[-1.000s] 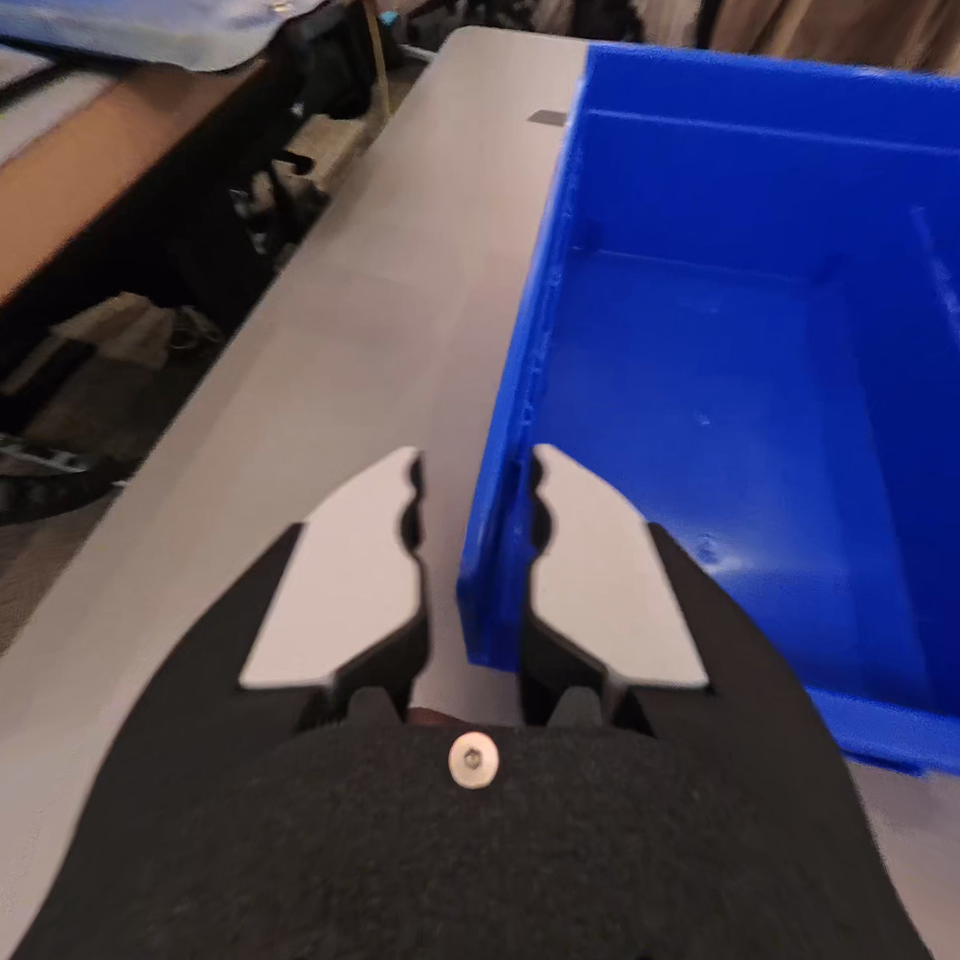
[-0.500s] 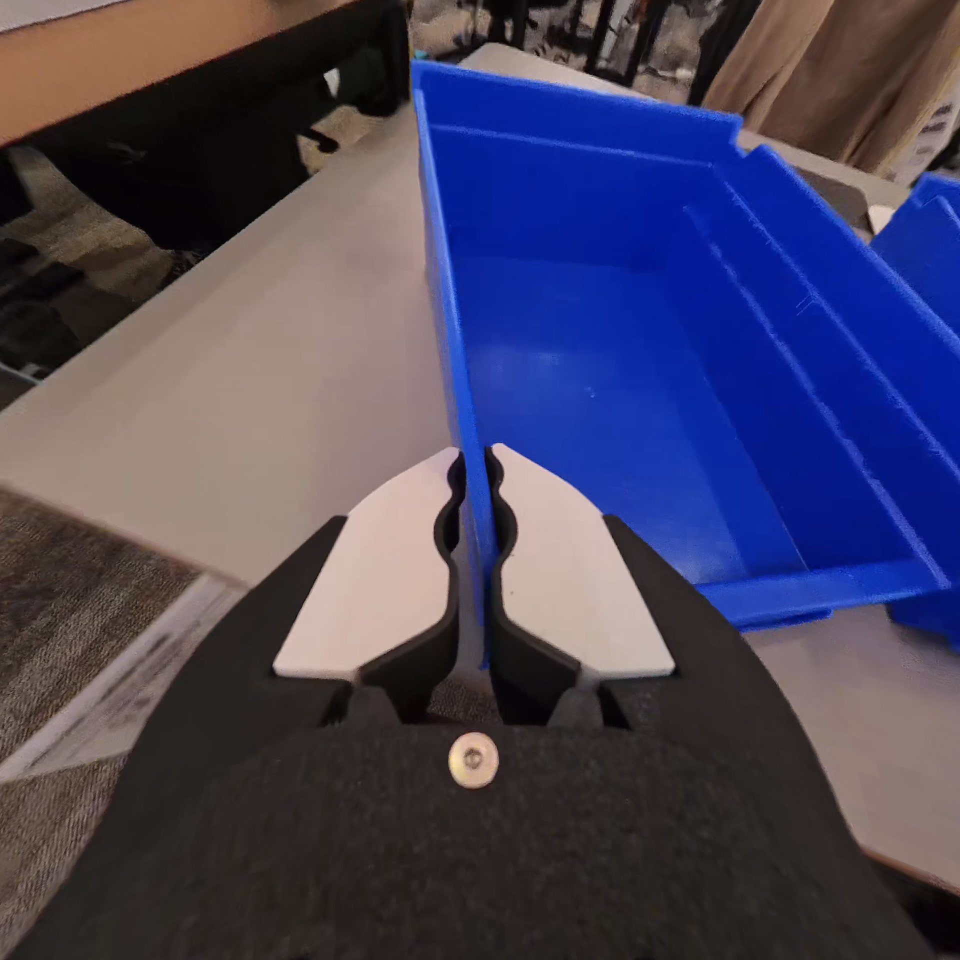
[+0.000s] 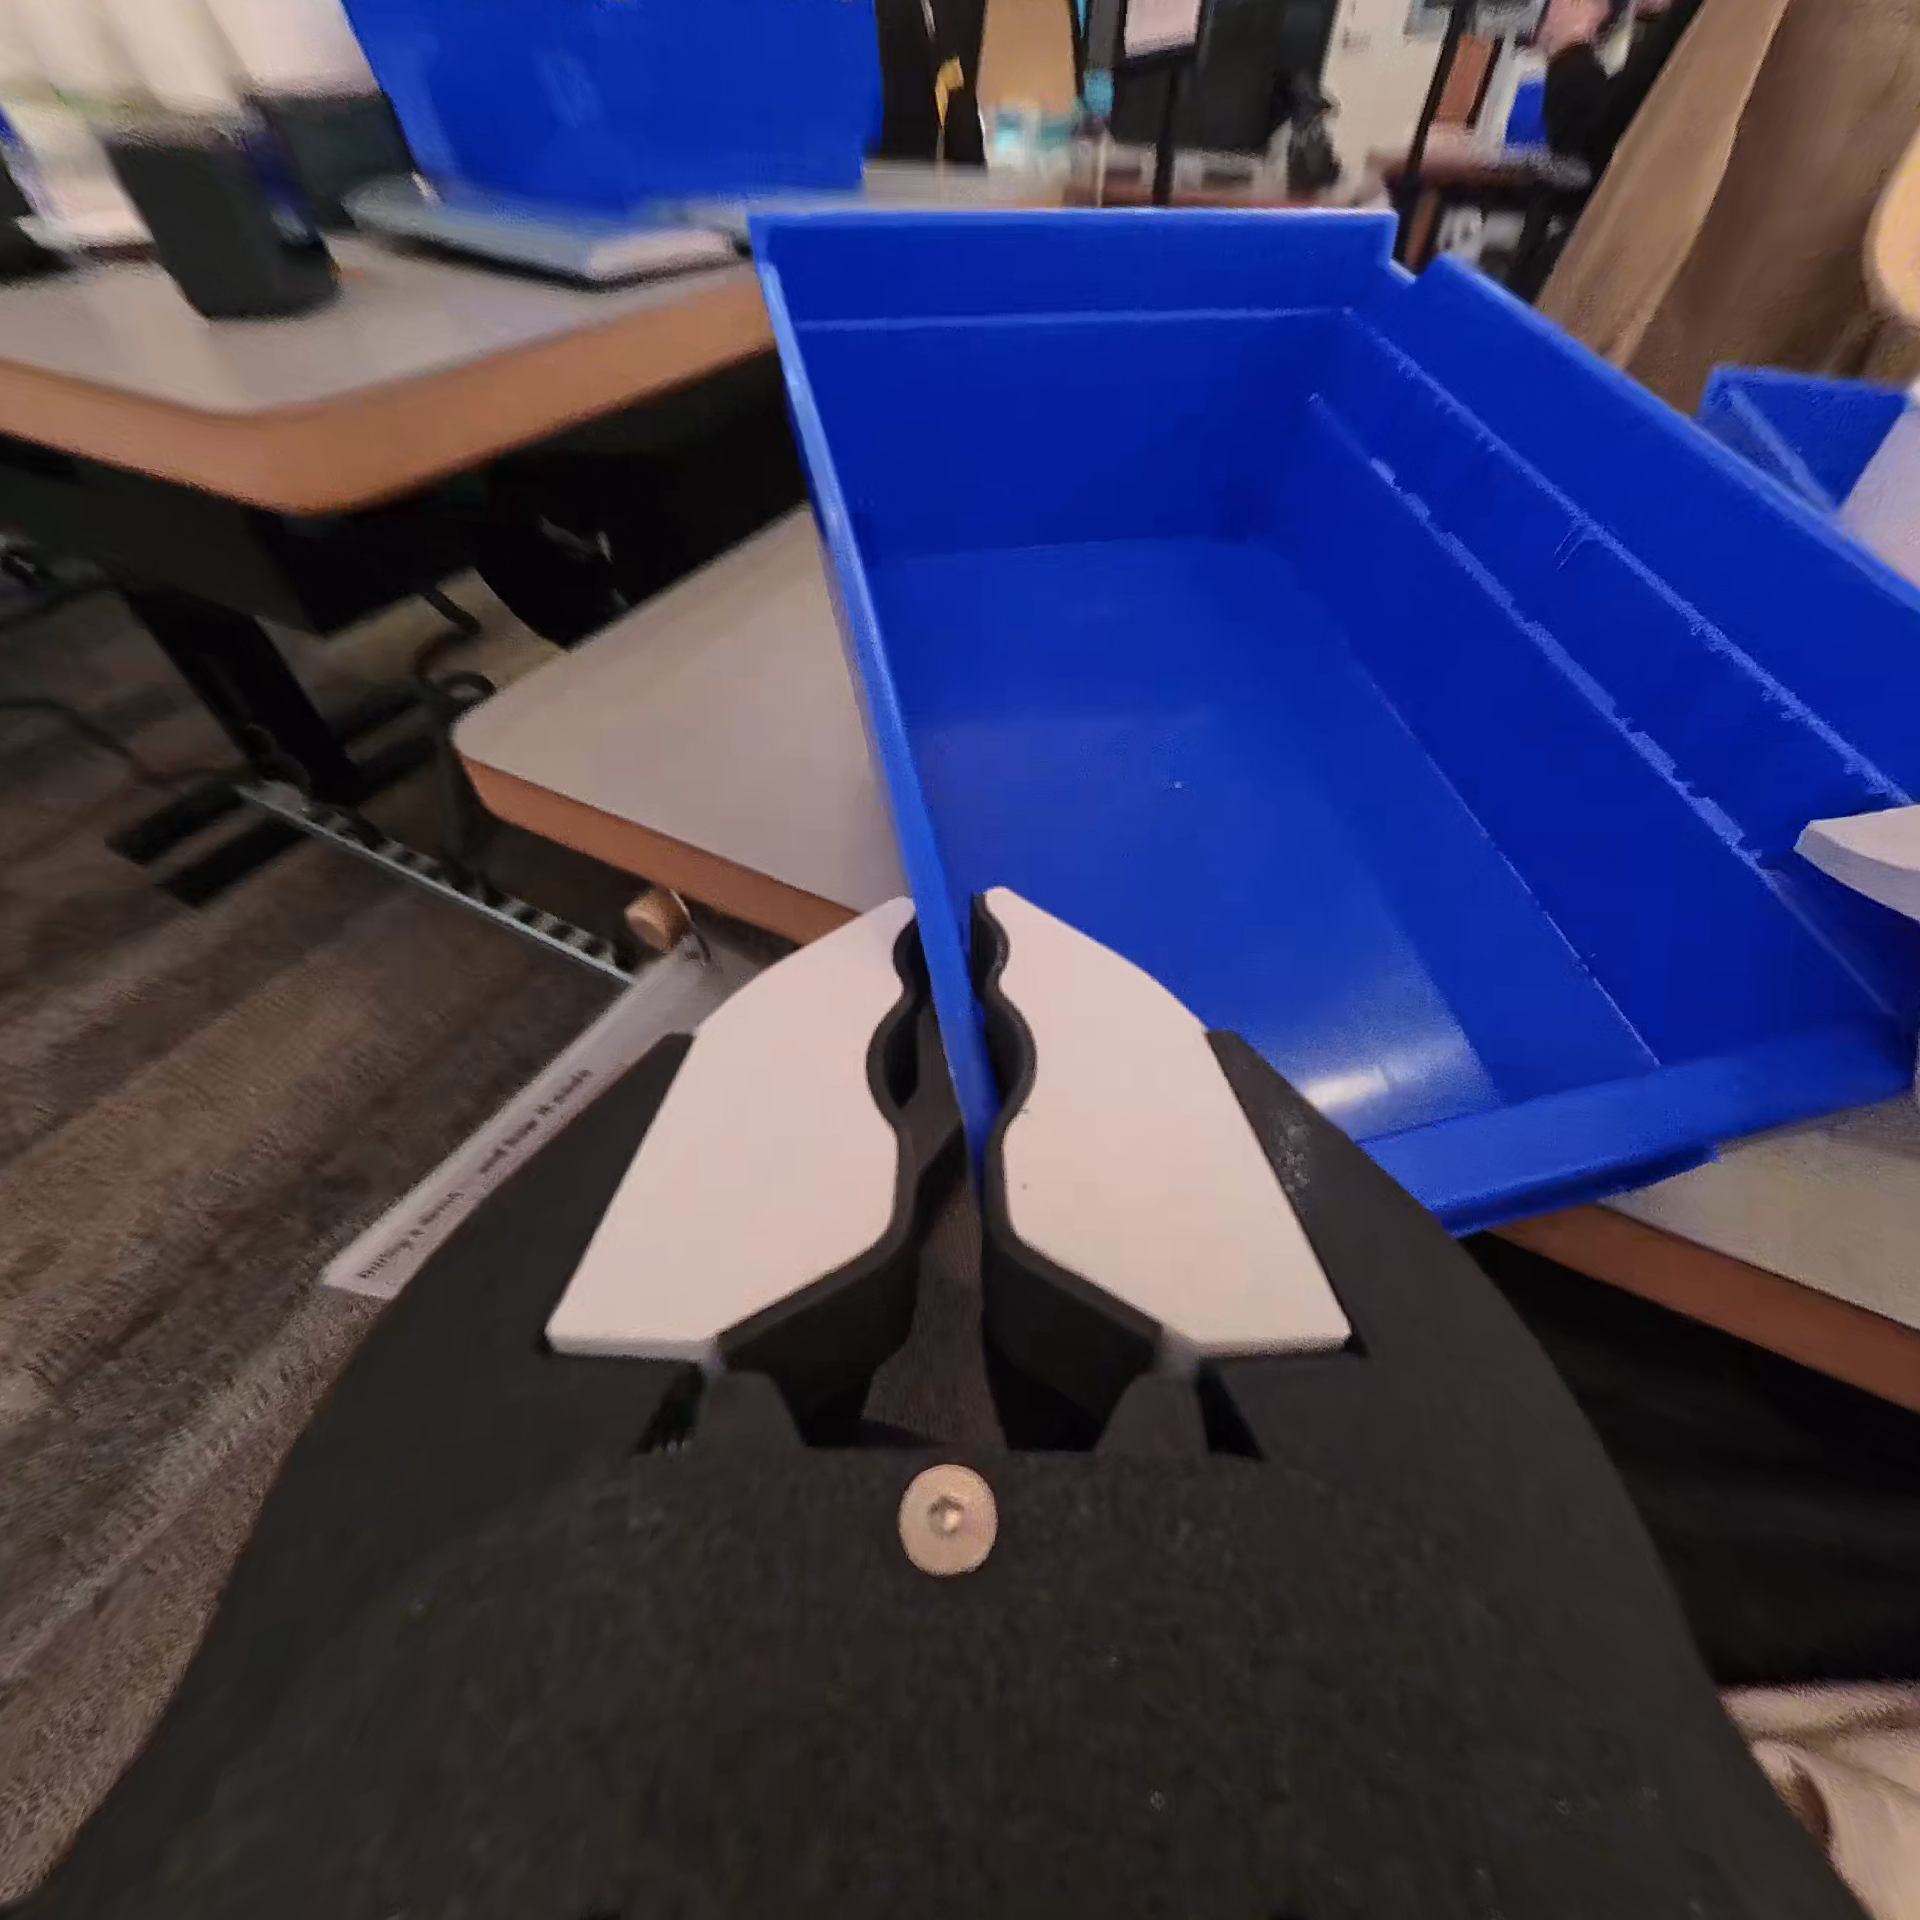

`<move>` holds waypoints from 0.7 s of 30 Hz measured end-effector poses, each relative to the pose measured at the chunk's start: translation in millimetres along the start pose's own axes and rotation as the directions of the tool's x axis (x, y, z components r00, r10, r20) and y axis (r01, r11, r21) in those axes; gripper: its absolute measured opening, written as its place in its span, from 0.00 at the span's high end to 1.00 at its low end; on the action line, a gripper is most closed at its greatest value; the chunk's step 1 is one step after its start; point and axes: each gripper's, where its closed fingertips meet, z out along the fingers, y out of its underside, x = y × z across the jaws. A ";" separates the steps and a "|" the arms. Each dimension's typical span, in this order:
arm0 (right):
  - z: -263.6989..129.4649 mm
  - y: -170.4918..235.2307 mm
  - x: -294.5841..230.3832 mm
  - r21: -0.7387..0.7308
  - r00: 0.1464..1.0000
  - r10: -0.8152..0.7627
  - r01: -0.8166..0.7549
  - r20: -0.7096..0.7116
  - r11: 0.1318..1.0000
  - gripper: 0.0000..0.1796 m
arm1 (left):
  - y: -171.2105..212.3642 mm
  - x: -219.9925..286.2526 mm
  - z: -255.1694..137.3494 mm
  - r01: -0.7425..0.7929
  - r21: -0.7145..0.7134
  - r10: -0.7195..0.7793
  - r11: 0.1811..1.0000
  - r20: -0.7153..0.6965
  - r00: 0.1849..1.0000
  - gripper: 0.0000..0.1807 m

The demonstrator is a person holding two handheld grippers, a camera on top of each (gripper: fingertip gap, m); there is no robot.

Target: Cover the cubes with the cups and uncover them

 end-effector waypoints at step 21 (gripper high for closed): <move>-368.1 -20.5 396.3 0.231 0.629 0.234 -0.089 -0.741 0.969 0.98 | -149.5 529.1 -36.4 -0.036 0.271 0.217 0.962 -0.676 0.704 0.97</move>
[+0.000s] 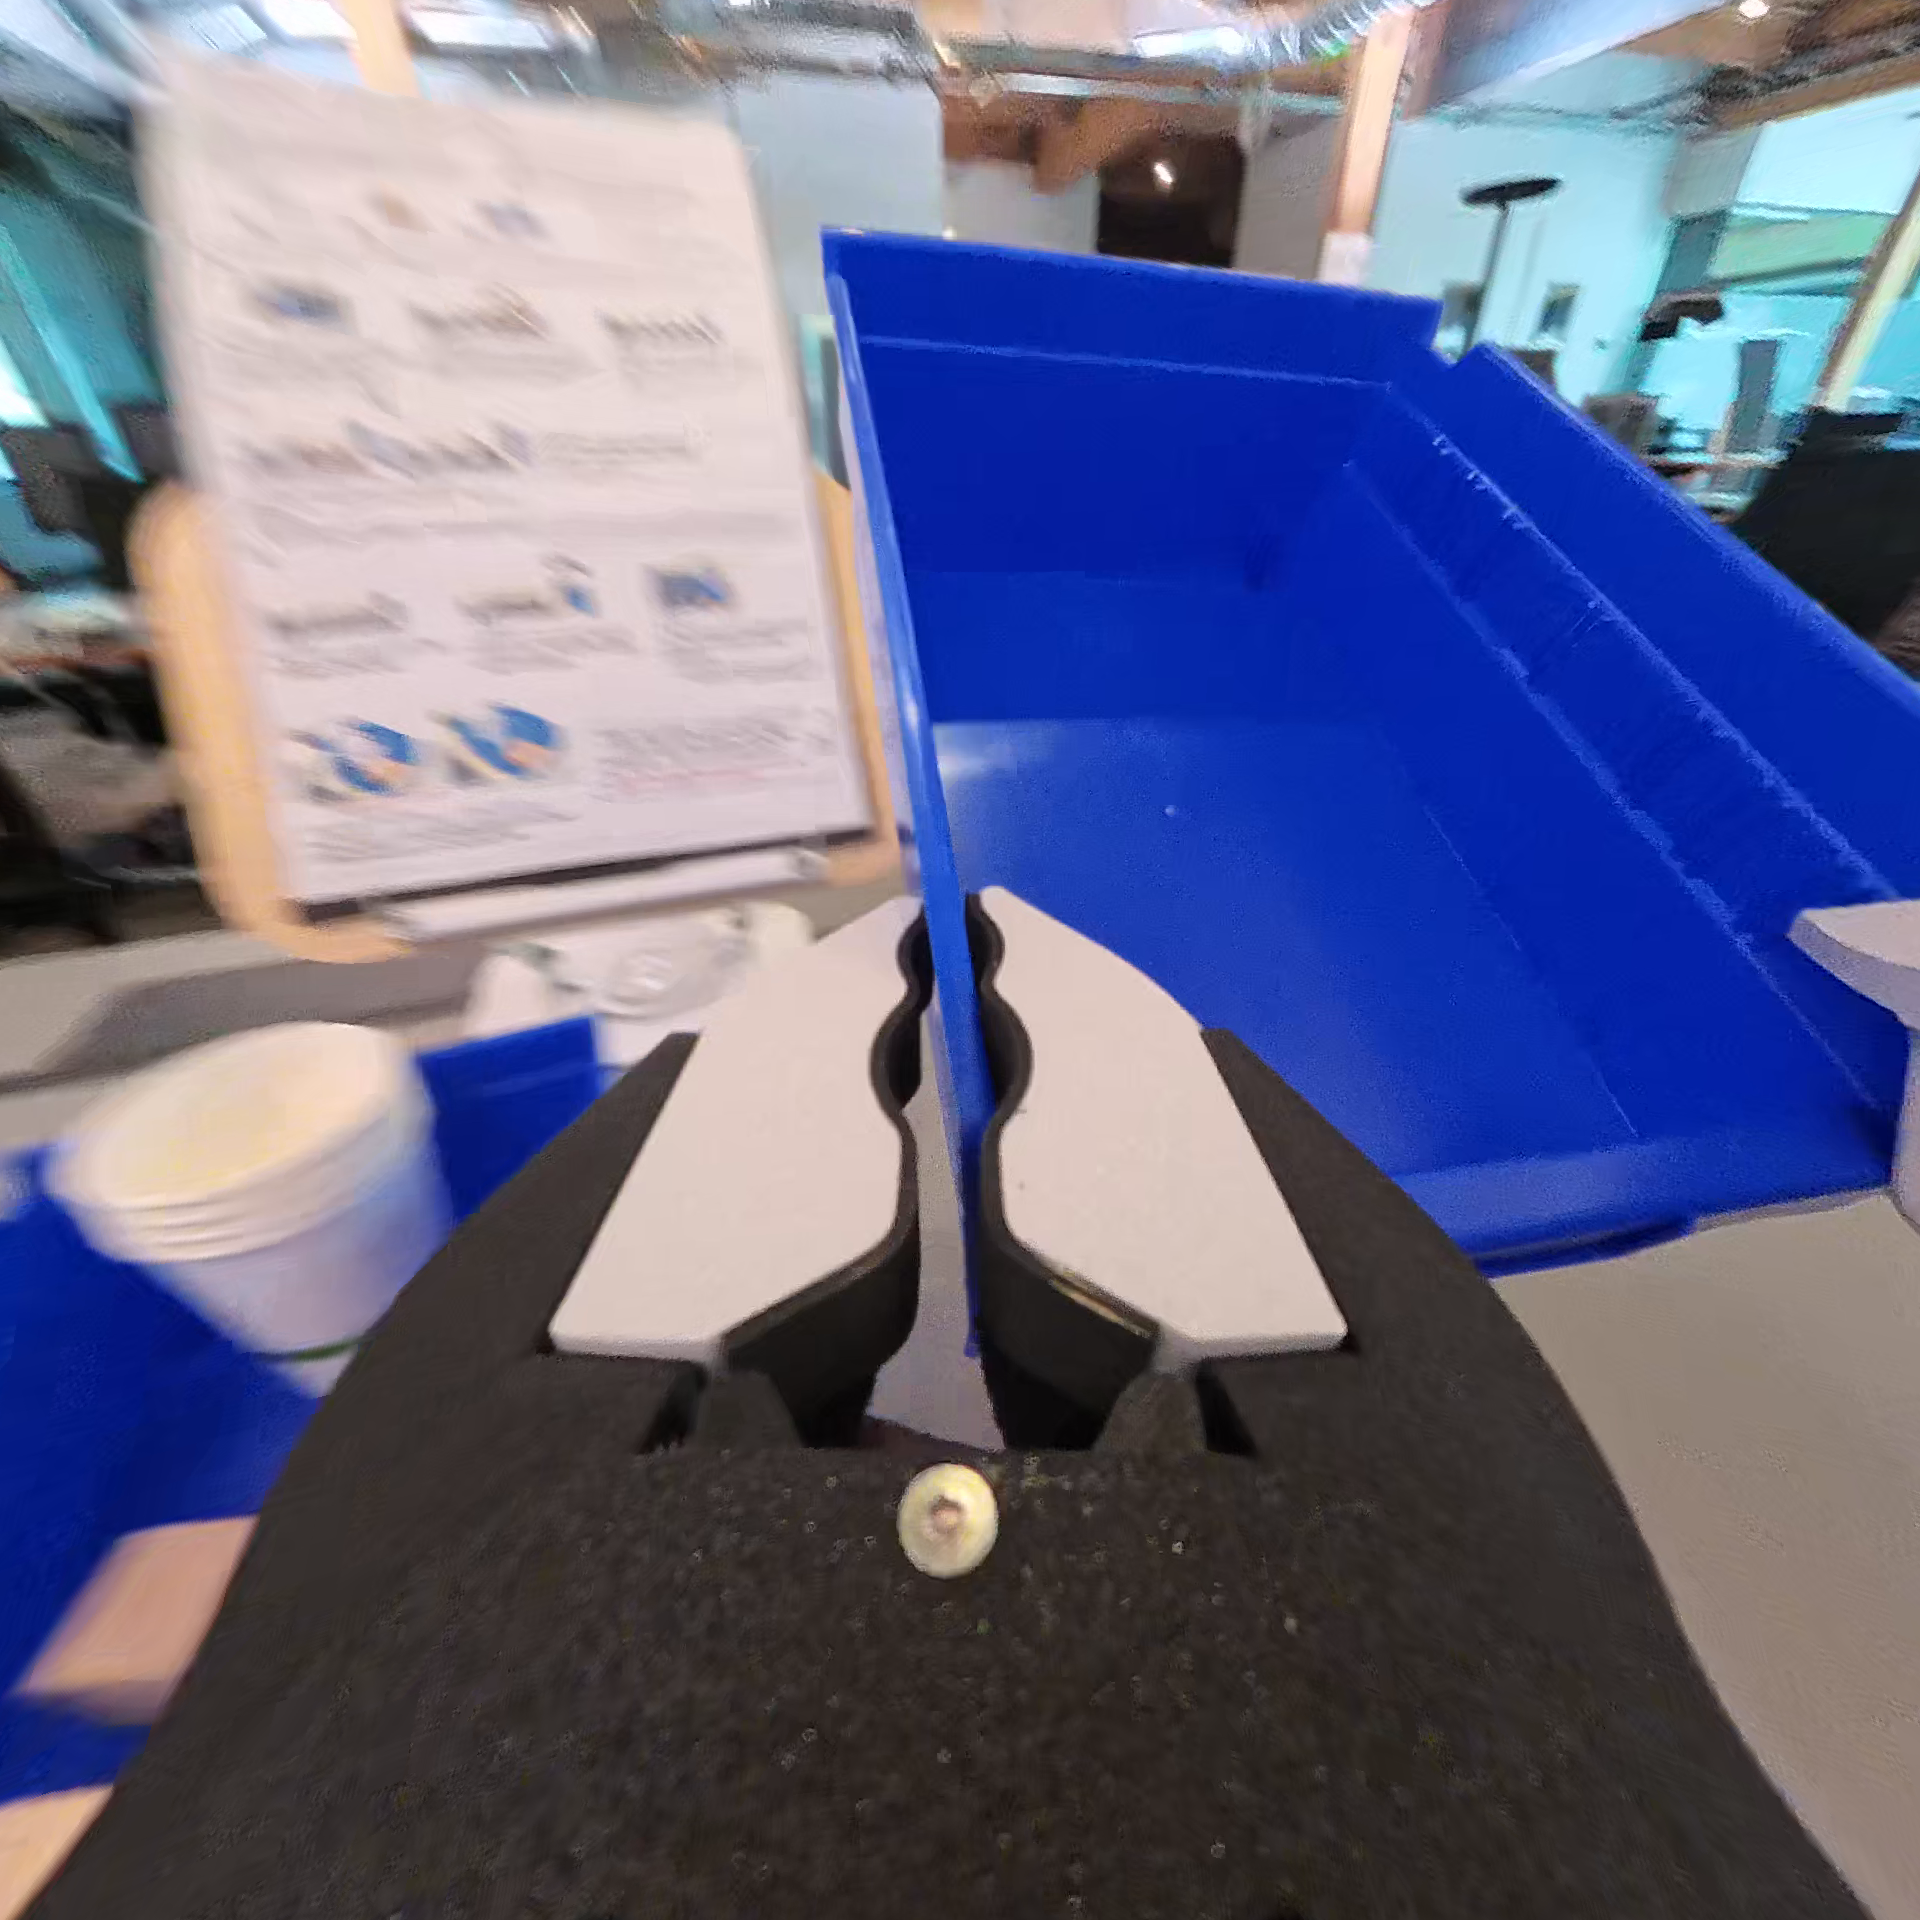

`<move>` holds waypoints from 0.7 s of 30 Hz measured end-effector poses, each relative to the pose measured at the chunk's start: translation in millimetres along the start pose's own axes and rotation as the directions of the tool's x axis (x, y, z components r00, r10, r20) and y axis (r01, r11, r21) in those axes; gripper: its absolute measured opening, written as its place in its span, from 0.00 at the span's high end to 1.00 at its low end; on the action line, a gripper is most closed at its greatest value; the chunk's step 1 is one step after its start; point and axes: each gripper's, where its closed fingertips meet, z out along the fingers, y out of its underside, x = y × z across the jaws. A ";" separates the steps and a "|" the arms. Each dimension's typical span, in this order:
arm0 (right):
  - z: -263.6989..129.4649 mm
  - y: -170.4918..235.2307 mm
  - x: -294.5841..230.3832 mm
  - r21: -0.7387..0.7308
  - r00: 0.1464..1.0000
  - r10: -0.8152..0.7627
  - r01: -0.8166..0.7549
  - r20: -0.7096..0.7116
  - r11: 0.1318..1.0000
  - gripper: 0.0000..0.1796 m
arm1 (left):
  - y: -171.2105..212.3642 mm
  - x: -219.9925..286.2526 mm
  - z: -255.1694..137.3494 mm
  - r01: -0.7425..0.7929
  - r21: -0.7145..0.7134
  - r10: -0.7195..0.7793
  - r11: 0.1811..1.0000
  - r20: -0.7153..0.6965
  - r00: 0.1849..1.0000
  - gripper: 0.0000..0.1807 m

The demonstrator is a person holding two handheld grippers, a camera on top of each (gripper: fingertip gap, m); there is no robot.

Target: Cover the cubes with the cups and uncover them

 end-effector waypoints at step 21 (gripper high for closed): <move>67.3 164.4 159.7 -0.443 0.993 0.117 -0.110 -0.010 0.890 0.96 | 182.5 159.2 80.5 0.011 -0.478 -0.119 0.878 -0.197 0.973 0.86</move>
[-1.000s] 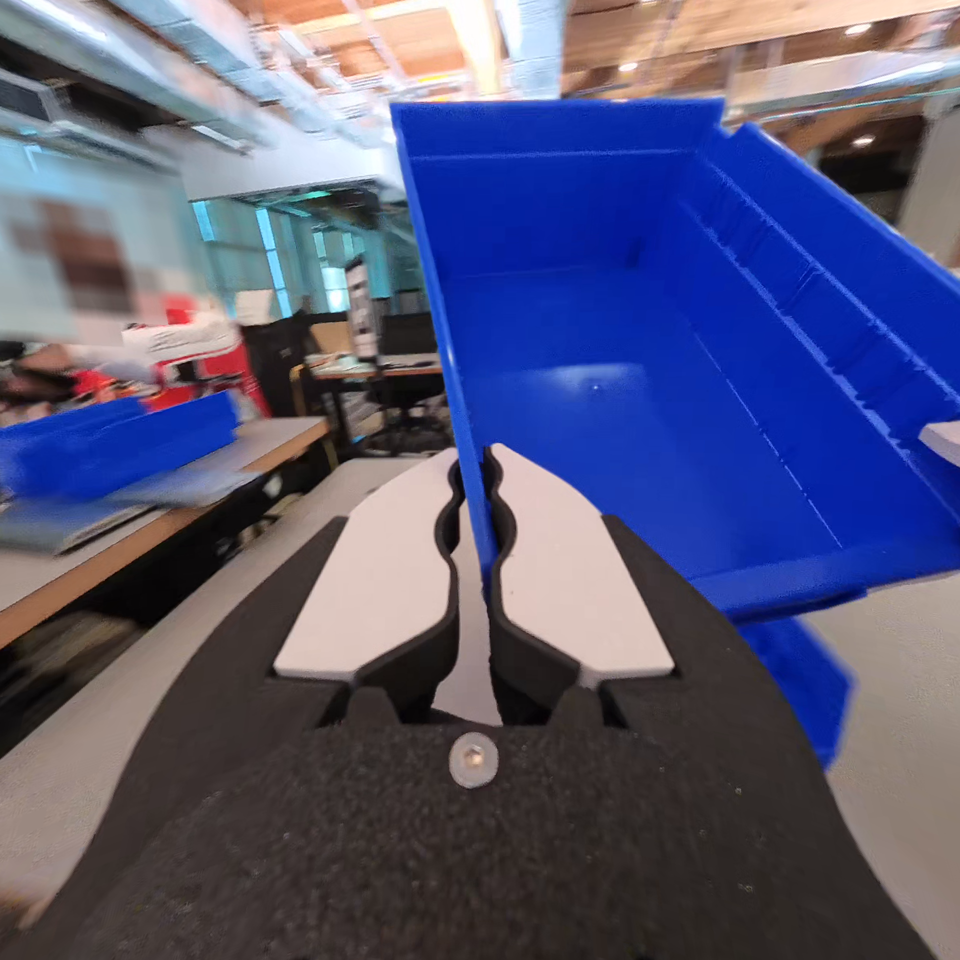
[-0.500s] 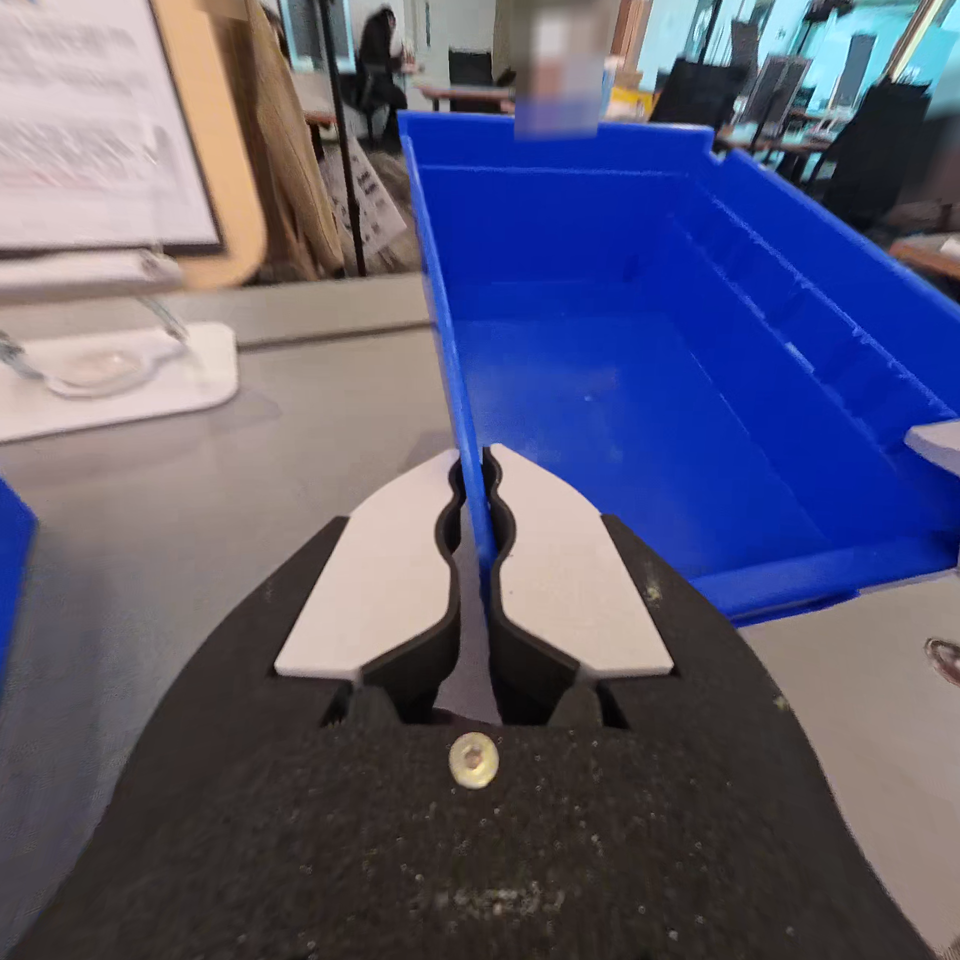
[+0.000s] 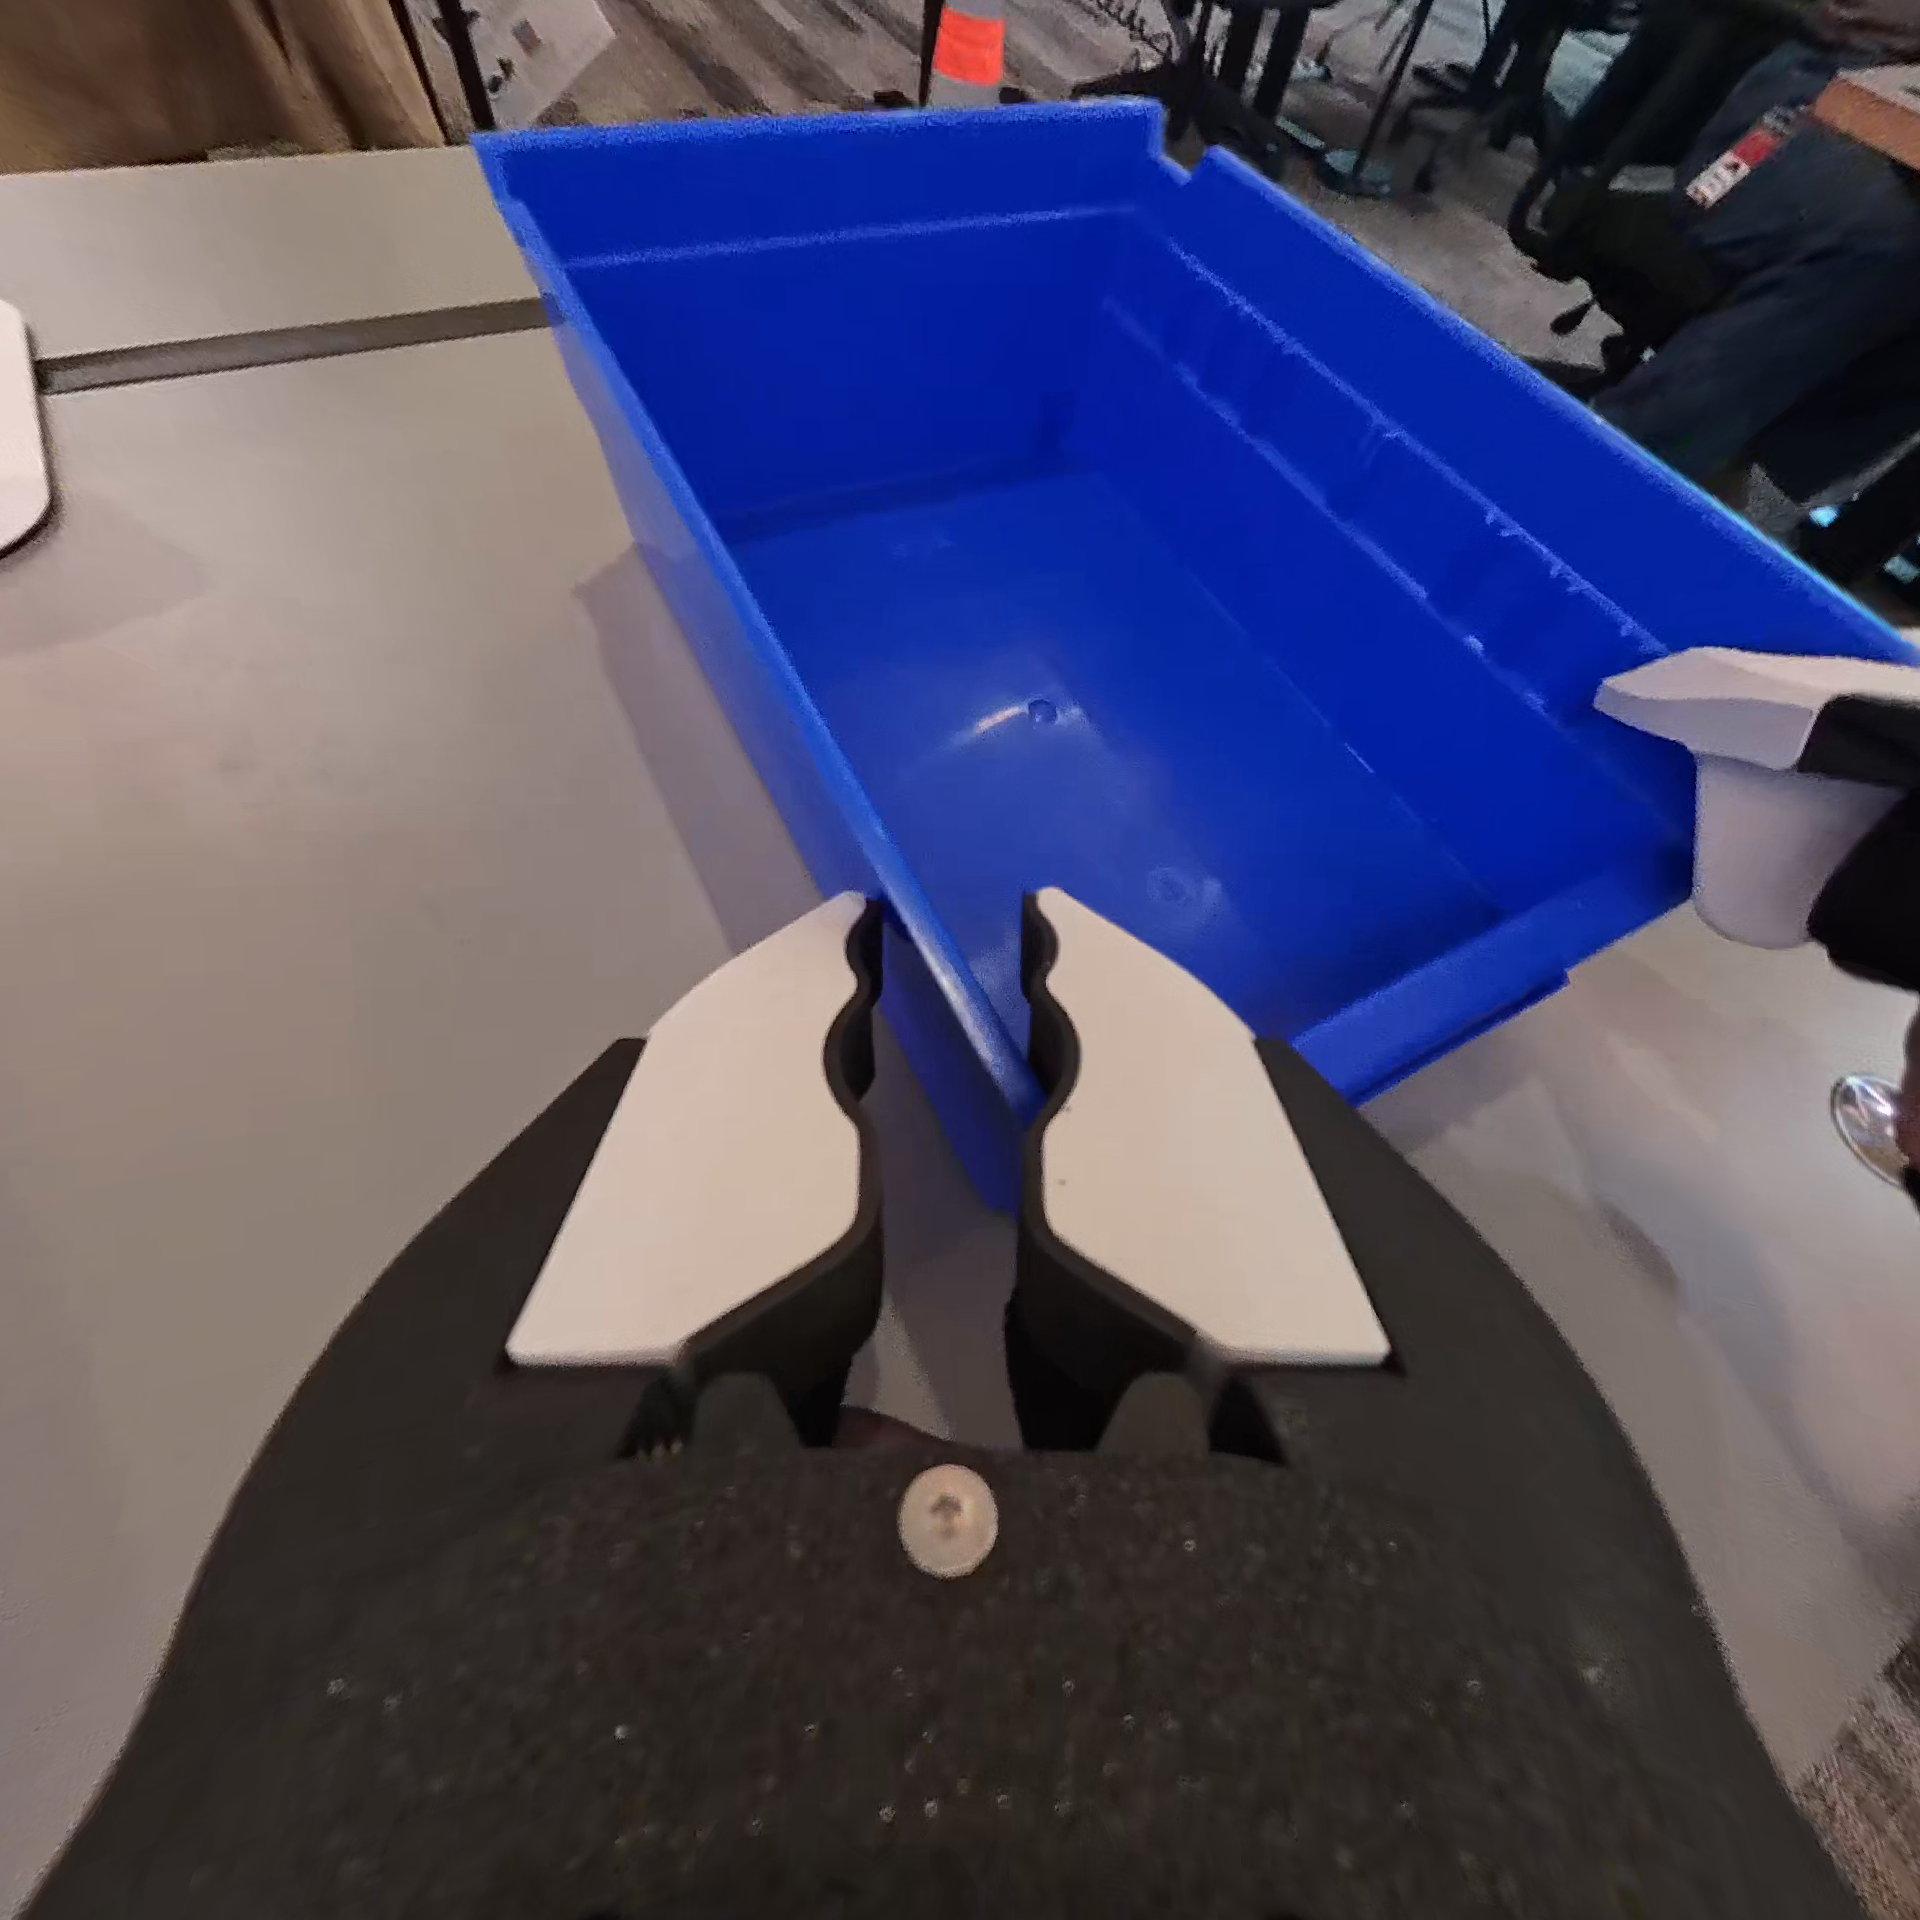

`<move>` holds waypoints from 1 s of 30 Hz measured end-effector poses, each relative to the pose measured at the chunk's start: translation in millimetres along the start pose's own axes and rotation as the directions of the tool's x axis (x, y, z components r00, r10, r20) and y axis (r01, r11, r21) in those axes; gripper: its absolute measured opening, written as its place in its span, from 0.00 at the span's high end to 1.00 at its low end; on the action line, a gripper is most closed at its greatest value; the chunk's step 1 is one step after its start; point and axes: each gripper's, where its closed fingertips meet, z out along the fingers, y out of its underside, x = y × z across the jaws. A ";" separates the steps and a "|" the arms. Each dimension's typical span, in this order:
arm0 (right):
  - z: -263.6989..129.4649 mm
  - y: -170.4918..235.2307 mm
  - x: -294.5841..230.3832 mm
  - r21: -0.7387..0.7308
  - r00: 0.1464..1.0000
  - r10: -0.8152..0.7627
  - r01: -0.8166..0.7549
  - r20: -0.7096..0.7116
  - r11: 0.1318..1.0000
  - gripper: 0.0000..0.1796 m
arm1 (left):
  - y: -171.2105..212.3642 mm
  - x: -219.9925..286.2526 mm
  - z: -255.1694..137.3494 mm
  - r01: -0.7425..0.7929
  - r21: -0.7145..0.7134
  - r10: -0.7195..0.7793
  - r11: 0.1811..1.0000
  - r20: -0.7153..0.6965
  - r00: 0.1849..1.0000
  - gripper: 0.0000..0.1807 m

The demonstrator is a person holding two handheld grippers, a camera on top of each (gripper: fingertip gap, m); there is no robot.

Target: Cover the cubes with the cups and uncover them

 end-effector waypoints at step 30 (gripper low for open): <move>-3.4 40.8 -463.3 0.179 0.897 -0.227 0.170 0.380 0.969 0.93 | 95.5 -375.1 -261.0 0.100 0.053 -0.113 0.994 0.450 0.886 0.97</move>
